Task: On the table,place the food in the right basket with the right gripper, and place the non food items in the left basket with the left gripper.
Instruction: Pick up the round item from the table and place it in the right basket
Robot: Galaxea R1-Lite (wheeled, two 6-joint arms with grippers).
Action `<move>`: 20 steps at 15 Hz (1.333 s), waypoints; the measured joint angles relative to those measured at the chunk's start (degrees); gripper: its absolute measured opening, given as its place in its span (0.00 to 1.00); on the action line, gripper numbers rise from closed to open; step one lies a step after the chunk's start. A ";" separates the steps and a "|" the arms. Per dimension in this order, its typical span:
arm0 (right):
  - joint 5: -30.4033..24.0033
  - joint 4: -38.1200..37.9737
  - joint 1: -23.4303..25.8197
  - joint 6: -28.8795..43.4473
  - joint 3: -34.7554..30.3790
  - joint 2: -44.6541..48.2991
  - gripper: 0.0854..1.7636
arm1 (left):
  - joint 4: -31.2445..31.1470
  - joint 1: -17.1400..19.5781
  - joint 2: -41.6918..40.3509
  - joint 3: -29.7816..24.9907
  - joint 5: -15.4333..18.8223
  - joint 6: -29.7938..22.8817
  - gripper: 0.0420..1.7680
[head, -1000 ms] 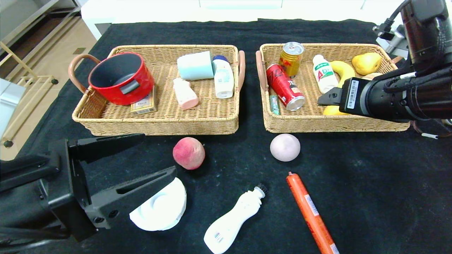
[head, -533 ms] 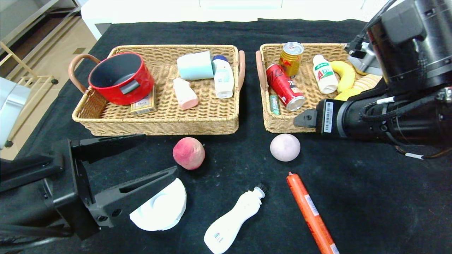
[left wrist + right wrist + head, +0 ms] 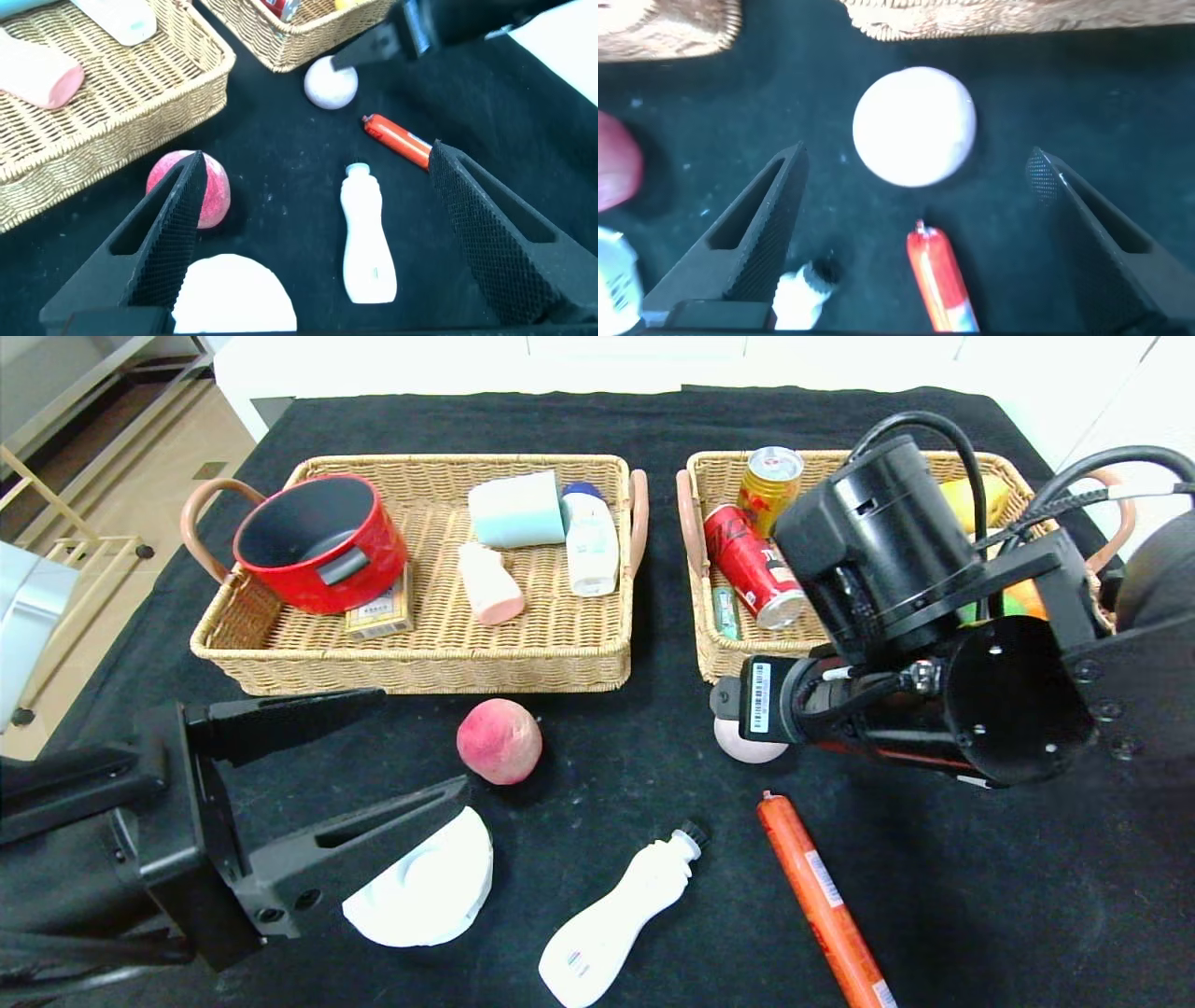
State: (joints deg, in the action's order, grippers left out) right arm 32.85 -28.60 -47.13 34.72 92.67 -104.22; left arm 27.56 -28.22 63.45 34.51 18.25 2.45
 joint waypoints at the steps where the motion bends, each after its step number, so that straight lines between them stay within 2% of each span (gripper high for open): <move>1: 0.79 0.05 -0.02 0.01 0.57 -0.96 0.96 | -0.02 0.00 -0.02 0.00 0.00 0.07 0.97; 9: 2.21 0.22 1.07 0.37 2.83 -5.90 0.96 | -0.15 0.02 -0.23 -0.04 -0.32 0.49 0.97; 11: 2.28 0.32 1.71 0.39 2.85 -6.58 0.96 | -0.15 0.00 -0.23 -0.06 -0.34 -4.01 0.97; 14: 2.32 0.49 2.60 0.43 2.94 -7.63 0.96 | -0.15 0.00 -0.33 -0.06 -0.34 0.44 0.97; 19: 2.29 0.55 2.93 0.41 2.95 -8.41 0.96 | -0.12 0.00 -0.33 -0.06 -0.34 0.61 0.97; 20: 2.32 0.55 2.93 0.45 2.95 -8.51 0.92 | -0.11 0.00 -0.33 -0.06 -0.34 0.60 0.97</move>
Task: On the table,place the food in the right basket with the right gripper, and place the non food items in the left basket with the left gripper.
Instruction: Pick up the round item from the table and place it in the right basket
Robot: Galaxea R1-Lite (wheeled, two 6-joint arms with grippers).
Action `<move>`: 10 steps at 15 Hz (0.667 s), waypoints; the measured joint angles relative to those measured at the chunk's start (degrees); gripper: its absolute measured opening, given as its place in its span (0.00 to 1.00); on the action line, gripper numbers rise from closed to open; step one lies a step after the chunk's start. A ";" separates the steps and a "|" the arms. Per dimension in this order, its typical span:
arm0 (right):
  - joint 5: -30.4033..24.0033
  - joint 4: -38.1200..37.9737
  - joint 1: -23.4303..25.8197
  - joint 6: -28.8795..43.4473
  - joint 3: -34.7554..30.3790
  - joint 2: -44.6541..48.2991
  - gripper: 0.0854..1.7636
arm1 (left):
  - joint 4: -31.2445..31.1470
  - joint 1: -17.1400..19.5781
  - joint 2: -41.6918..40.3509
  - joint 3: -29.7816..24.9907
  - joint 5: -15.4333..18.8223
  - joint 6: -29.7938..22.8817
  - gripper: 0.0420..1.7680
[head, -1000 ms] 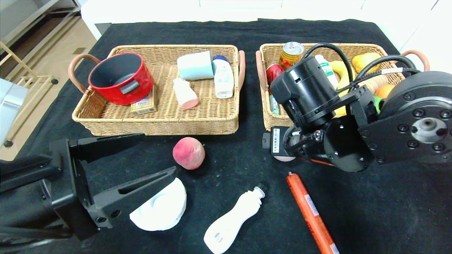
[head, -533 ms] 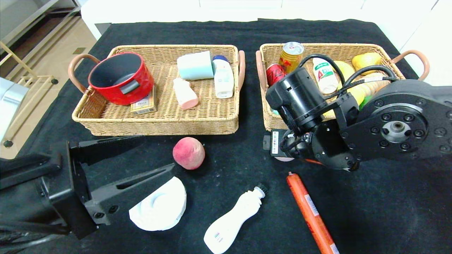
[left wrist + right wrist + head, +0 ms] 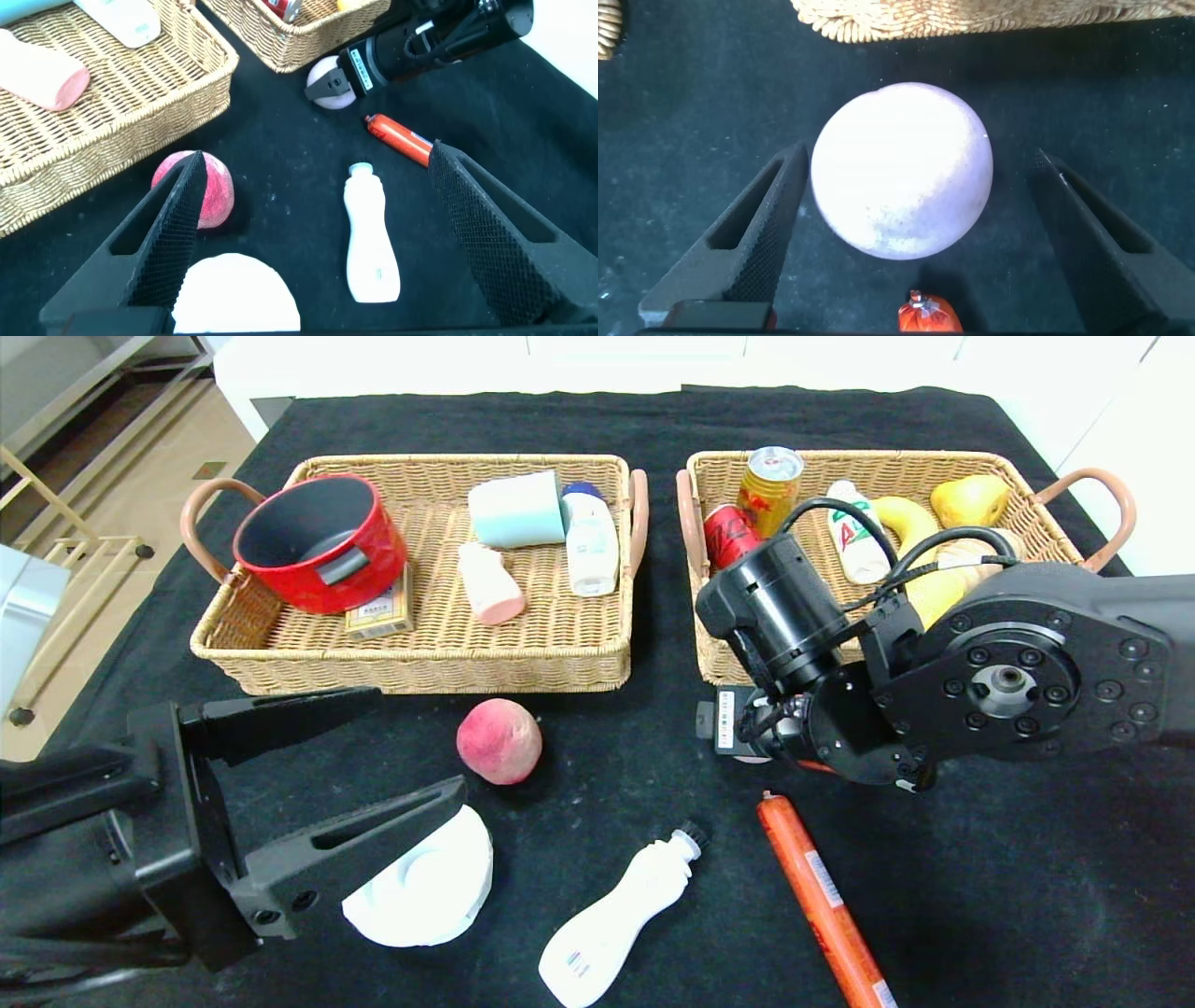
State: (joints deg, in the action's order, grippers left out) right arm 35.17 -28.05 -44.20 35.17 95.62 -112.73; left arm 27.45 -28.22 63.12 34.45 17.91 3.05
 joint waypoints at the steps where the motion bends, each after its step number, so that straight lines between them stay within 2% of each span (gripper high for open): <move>1: -0.04 0.02 0.00 -0.02 0.00 -0.06 0.81 | 0.05 0.00 0.00 0.00 0.00 0.01 0.97; 4: -0.04 -0.04 0.00 -0.02 0.00 -0.23 0.55 | 0.05 0.00 0.00 0.00 0.00 0.01 0.97; 6: -0.04 -0.04 0.02 -0.04 0.00 -0.39 0.44 | 0.00 0.02 0.00 0.00 0.00 0.01 0.97; 7: -0.04 -0.06 0.02 0.00 0.00 -0.52 0.34 | 0.02 0.02 0.00 0.00 0.00 0.01 0.97; 8: -0.04 -0.09 0.02 0.11 0.00 -0.63 0.10 | 0.05 0.05 0.00 0.00 -0.05 0.01 0.97; 9: -0.04 -0.12 0.02 0.16 -0.04 -0.72 0.04 | 0.05 0.05 0.00 0.00 -0.07 0.00 0.97; 10: -0.04 -0.12 0.02 0.13 -0.06 -0.78 0.04 | 0.00 0.02 0.02 0.00 -0.07 0.01 0.97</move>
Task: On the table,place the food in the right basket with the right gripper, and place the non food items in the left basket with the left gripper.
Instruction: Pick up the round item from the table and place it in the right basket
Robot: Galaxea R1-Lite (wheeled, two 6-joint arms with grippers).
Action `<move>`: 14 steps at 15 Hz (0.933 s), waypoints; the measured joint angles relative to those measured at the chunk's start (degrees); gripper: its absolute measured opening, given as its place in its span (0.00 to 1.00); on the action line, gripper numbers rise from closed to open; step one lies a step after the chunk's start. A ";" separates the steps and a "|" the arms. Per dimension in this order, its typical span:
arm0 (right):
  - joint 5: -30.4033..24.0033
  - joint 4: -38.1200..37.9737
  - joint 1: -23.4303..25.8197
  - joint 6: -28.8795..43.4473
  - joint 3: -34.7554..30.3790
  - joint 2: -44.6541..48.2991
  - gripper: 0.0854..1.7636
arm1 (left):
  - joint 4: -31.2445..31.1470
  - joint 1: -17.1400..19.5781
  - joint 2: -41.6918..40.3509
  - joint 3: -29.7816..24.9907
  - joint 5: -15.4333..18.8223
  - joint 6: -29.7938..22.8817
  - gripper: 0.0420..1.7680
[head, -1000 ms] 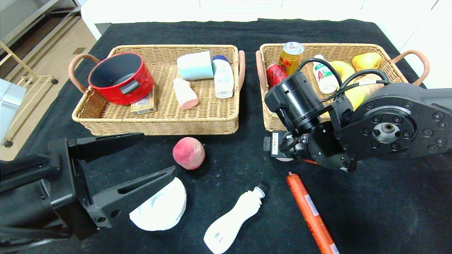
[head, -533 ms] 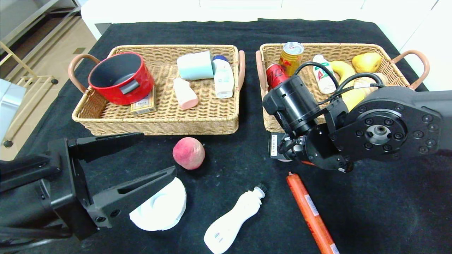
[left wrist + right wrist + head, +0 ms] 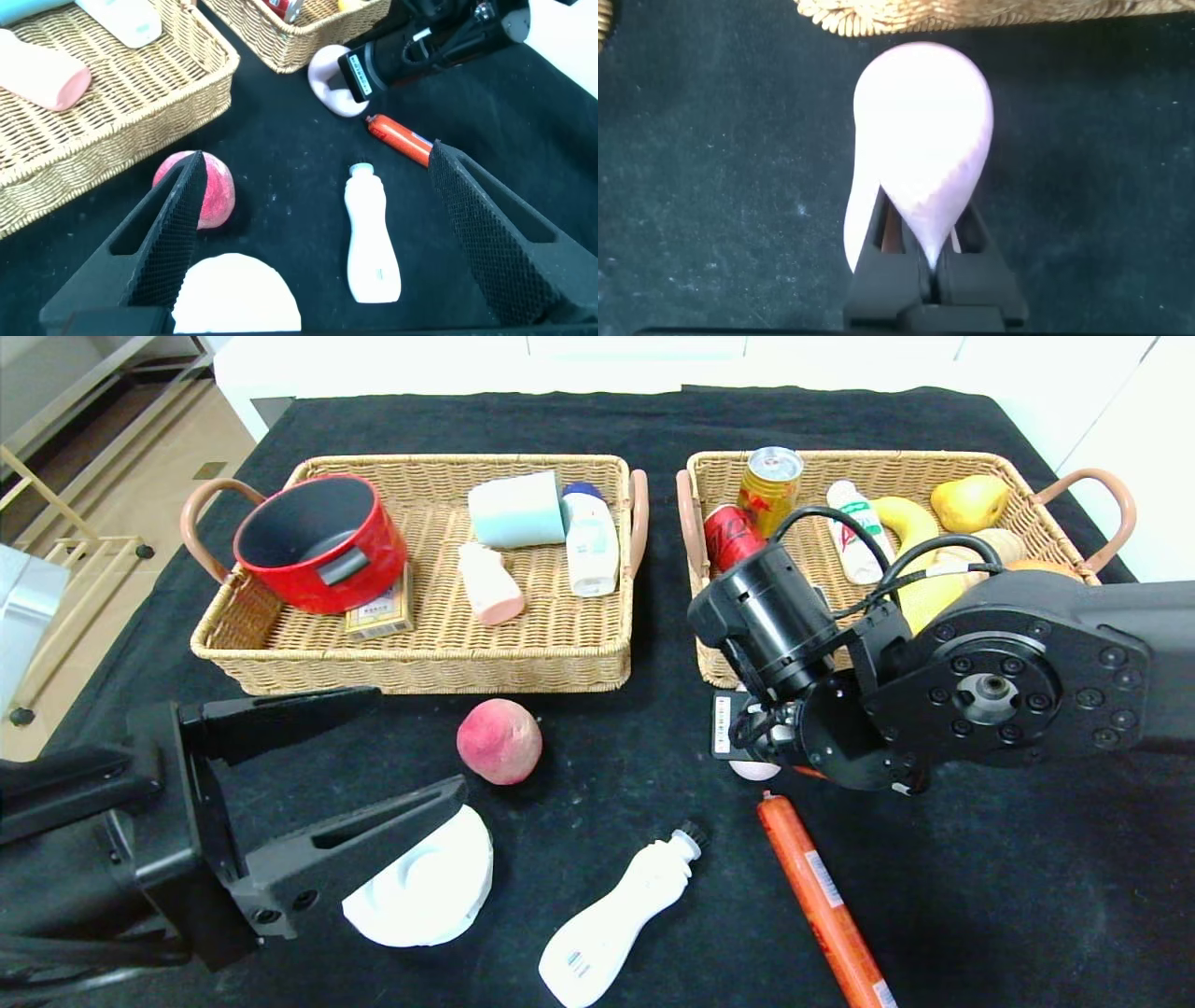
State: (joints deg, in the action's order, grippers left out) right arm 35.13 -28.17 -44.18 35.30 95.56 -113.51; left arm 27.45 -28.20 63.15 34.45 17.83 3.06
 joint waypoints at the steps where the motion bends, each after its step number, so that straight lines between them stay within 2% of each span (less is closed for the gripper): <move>1: 0.00 0.00 0.00 0.00 0.00 -0.05 0.04 | 0.02 0.02 0.05 0.00 -0.01 -0.04 0.97; 14: 1.38 -0.71 -1.35 -0.30 -0.09 2.29 0.04 | -0.45 -0.02 0.39 0.00 -0.28 0.00 0.97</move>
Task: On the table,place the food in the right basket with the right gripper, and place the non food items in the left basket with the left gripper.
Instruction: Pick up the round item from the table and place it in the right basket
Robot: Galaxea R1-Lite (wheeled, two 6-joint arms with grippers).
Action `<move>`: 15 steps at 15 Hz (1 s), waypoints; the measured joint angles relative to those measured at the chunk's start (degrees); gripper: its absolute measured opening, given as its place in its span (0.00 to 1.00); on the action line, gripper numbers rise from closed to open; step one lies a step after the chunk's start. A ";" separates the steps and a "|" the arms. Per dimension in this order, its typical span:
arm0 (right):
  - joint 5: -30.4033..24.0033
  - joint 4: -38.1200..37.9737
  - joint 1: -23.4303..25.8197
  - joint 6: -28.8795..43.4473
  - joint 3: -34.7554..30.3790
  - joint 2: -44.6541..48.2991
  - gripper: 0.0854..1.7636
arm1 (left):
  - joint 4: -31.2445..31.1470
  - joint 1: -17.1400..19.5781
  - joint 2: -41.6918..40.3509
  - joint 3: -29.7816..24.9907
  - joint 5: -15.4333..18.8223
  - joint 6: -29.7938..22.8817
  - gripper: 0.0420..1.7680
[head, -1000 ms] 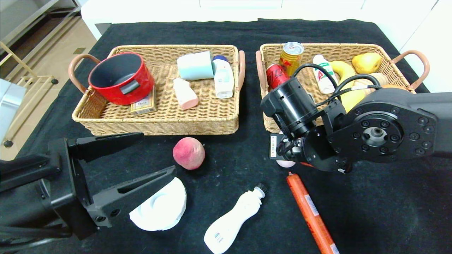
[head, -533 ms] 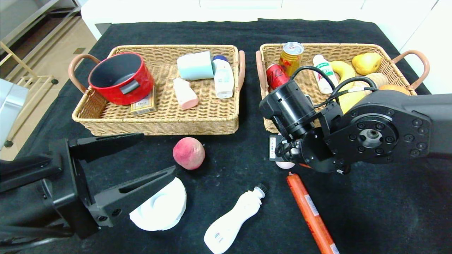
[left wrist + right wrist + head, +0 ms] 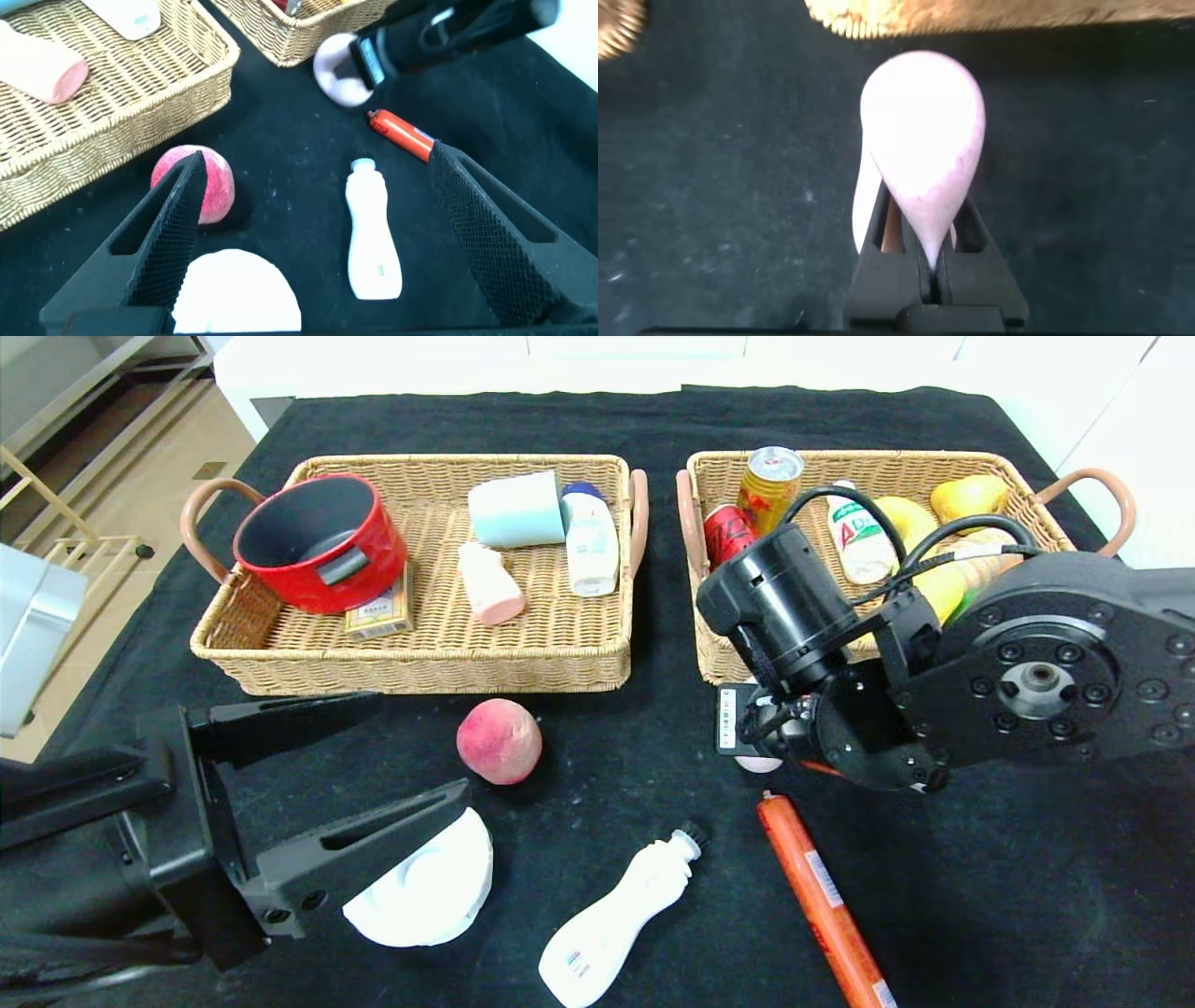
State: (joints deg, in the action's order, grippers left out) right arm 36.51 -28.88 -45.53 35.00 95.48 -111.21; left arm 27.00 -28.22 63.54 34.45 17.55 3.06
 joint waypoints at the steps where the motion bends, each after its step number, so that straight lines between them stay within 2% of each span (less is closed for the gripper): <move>1: -0.02 -0.13 -0.16 0.02 -0.13 0.77 0.04 | -0.02 0.00 0.00 0.00 0.00 0.00 0.97; 7: -0.07 0.00 -0.20 0.17 -0.38 4.68 0.04 | -0.40 0.00 -0.04 0.24 -0.04 -0.61 0.97; 11: -0.07 0.13 0.72 0.13 -0.20 7.00 0.04 | -4.88 0.00 -0.45 1.74 -0.35 -1.06 0.97; 15: 0.22 0.66 2.10 -0.46 0.52 8.51 0.04 | -5.12 0.00 -0.65 2.34 -0.41 -1.06 0.97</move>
State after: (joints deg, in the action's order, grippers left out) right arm 36.73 -28.22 -43.44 34.54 96.00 -102.71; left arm 21.88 -28.22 62.89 36.79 17.14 2.00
